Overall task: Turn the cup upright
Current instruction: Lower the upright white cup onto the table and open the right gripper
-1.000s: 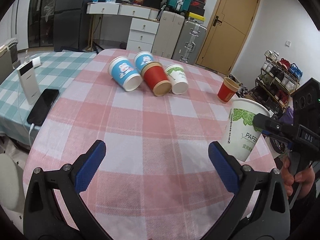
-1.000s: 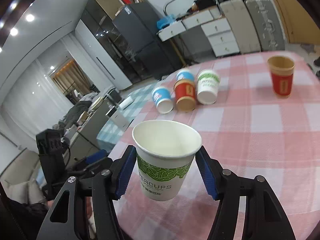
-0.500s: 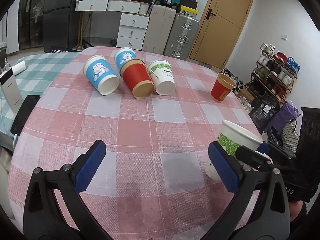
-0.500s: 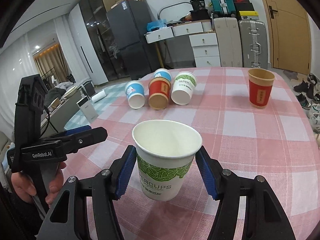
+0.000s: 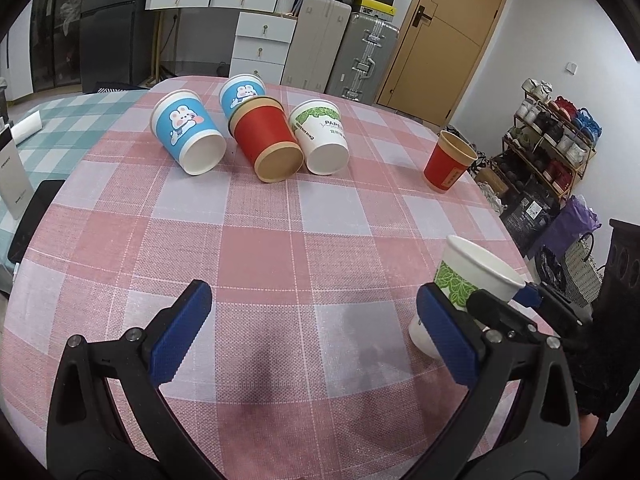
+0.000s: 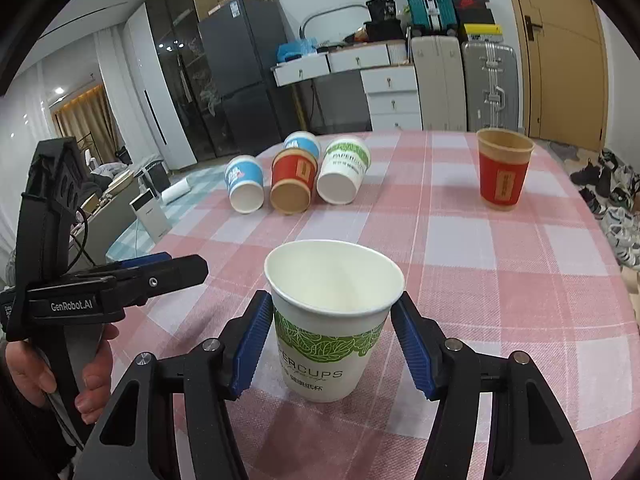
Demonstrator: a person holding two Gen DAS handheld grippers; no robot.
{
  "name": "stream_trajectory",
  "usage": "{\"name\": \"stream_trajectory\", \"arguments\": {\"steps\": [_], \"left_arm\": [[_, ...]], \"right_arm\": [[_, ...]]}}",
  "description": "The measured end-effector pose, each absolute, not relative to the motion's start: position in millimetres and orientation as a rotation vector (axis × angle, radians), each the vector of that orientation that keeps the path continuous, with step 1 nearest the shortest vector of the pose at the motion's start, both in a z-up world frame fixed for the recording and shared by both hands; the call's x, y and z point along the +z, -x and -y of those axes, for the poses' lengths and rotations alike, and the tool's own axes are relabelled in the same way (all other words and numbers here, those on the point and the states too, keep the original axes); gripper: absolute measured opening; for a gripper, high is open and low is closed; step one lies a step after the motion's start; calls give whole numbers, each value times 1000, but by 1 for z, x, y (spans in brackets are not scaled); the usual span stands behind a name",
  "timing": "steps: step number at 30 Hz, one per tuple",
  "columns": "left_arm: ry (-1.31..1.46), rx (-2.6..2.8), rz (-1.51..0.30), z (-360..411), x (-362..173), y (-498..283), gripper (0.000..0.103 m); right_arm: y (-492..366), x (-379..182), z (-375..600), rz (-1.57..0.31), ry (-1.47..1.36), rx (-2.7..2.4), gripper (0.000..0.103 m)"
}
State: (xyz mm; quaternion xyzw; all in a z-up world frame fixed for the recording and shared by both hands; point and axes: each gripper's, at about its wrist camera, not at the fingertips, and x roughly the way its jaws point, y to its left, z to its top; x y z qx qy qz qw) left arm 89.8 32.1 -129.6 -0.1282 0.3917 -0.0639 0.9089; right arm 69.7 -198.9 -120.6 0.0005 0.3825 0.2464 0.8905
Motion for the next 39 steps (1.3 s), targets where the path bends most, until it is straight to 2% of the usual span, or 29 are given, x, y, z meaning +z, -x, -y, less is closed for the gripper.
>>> {"name": "stream_trajectory", "arguments": {"steps": [18, 20, 22, 29, 39], "left_arm": [[260, -143, -785, -30, -117, -77, 102], [260, -139, -778, -30, -114, -74, 102], [264, -135, -773, -30, -112, -71, 102], [258, -127, -760, -29, -101, -55, 102], [232, -108, -751, -21, -82, -31, 102]], "right_arm": [[-44, -133, 180, -835, 81, 526, 64], [-42, -135, 178, -851, 90, 523, 67], [-41, -138, 173, -868, 124, 506, 89], [-23, -130, 177, -843, 135, 506, 95], [-9, -89, 225, -766, -95, 497, 102]]}}
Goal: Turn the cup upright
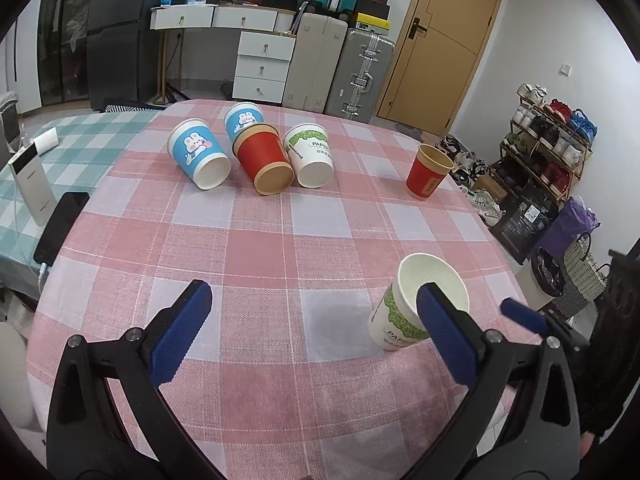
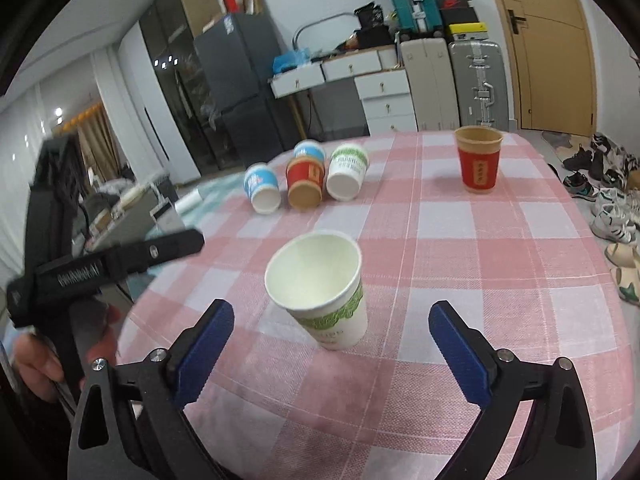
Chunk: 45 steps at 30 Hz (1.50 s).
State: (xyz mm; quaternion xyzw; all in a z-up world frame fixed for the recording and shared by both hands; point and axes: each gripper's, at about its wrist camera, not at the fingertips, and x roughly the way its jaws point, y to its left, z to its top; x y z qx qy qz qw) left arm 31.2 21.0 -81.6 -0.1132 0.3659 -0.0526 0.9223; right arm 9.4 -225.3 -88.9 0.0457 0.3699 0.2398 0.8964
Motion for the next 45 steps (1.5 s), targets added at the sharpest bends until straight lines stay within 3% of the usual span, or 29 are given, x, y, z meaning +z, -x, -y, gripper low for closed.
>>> {"name": "stream_trajectory", "arguments": {"steps": [19, 45], "left_arm": [[159, -133, -663, 5, -37, 12, 102], [146, -117, -604, 0, -18, 45, 102]], "right_arm": [[25, -15, 234, -634, -84, 513, 103], [49, -8, 225, -604, -85, 490, 103]]}}
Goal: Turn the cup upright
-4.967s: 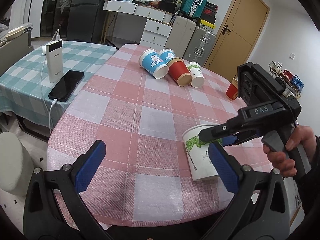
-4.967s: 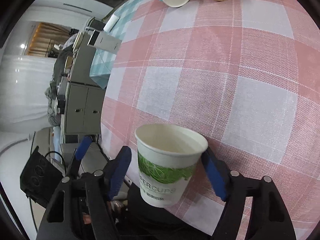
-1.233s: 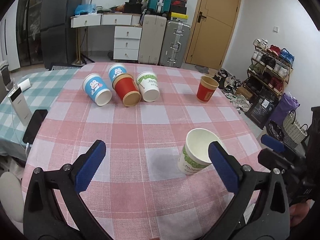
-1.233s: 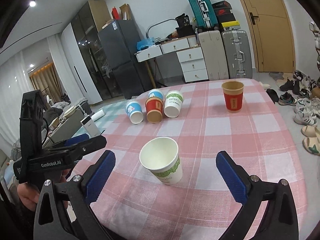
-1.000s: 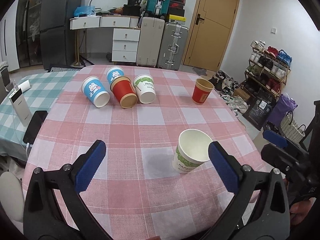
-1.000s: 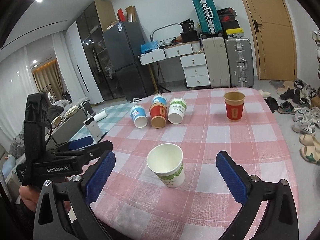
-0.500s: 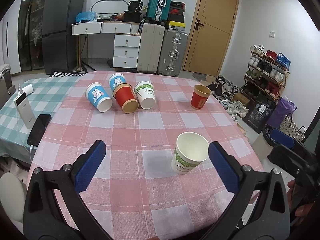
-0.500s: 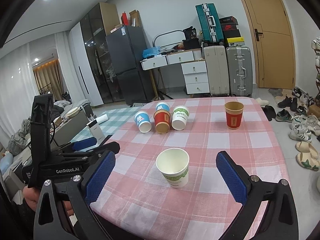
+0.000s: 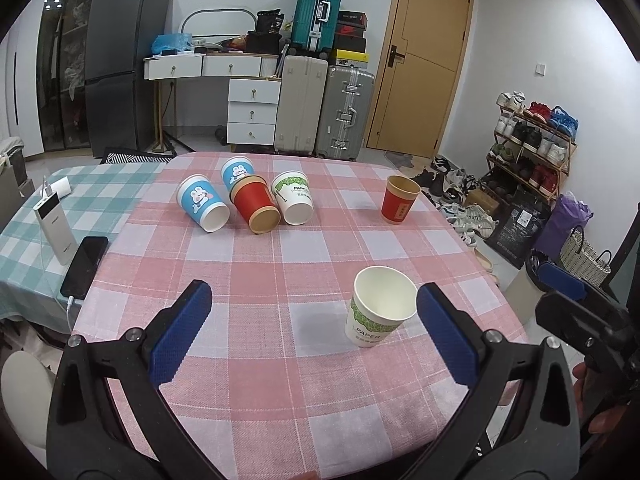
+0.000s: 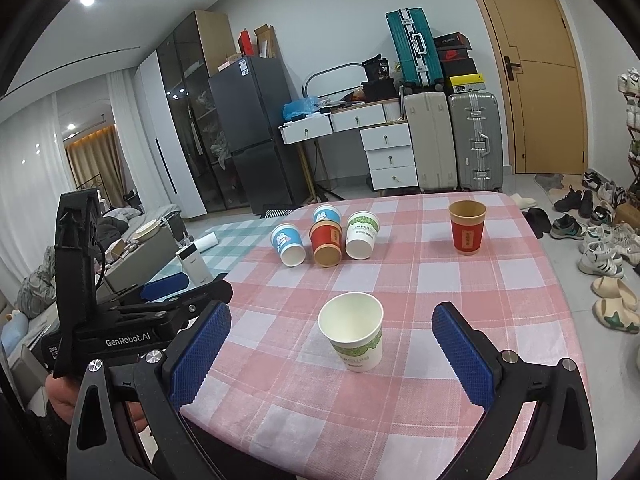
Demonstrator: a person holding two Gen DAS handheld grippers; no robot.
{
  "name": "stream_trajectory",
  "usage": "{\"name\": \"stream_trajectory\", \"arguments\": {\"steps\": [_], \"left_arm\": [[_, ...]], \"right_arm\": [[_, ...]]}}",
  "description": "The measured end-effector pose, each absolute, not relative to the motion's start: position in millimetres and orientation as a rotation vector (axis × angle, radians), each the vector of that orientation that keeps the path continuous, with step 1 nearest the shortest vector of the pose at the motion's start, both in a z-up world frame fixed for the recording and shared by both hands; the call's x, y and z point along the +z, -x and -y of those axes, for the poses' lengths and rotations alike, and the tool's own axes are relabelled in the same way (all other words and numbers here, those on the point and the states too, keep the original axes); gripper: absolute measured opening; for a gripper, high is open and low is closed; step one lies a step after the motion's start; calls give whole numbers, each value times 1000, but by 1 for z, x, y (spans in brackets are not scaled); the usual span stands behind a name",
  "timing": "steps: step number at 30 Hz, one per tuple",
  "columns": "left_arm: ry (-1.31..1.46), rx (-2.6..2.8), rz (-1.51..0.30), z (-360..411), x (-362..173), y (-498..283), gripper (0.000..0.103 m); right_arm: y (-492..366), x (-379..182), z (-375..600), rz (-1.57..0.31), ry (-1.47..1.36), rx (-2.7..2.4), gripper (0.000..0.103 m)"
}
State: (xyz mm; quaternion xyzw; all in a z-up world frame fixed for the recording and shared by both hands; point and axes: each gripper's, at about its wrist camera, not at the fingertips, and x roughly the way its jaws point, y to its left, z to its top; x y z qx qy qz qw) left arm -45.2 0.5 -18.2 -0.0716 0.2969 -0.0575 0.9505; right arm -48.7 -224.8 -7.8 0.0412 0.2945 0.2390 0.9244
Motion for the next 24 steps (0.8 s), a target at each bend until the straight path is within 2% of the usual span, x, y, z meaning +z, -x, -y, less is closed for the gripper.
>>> {"name": "stream_trajectory", "arguments": {"steps": [24], "left_arm": [[103, -114, -559, -1, -19, 37, 102]], "right_arm": [[32, -25, 219, -644, -83, 497, 103]]}}
